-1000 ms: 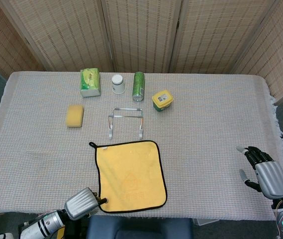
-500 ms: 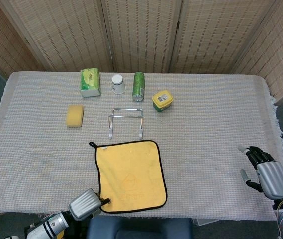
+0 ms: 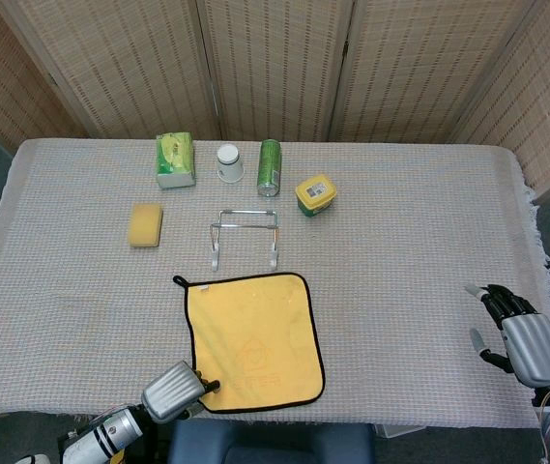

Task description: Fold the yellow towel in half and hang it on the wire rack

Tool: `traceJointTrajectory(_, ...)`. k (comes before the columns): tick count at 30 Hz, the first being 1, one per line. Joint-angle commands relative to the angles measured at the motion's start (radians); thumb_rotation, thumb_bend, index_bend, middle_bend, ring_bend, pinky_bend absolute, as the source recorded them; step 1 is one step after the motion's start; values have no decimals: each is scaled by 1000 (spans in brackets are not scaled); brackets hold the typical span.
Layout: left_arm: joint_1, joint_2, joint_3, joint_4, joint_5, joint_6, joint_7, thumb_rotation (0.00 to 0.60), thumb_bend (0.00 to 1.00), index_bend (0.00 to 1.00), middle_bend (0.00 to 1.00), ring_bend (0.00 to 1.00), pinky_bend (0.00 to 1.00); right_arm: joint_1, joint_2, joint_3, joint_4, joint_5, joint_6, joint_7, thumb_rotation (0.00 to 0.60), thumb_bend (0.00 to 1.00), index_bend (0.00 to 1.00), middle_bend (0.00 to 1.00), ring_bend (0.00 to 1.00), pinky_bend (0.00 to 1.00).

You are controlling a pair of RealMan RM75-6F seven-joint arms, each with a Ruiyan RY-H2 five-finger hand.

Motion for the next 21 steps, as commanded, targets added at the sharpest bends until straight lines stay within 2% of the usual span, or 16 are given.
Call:
traceJointTrajectory(1, -1, 0, 3, -3, -8, -2, -5, 600, 322, 462, 780, 760, 913, 1, -2, 0, 2, 1, -2, 1, 600, 432, 151, 235, 198, 261)
traceJointTrajectory(5, -2, -3, 4, 0, -17, -8, 2, 600, 350, 479, 782, 765, 913, 2, -4, -1, 2, -1, -4, -1, 600, 432, 151, 235, 198, 261)
traceJointTrajectory(11, 0, -9, 7, 6, -23, 2, -1, 600, 453, 526, 800, 780, 921, 2, -1, -2, -4, -5, -2, -5, 600, 433, 151, 235, 199, 261)
traceJointTrajectory(21, 0, -17, 6, 16, -26, 29, -25, 600, 469, 568, 831, 805, 935, 17, -4, -22, -29, -76, -4, -27, 600, 432, 151, 265, 226, 261)
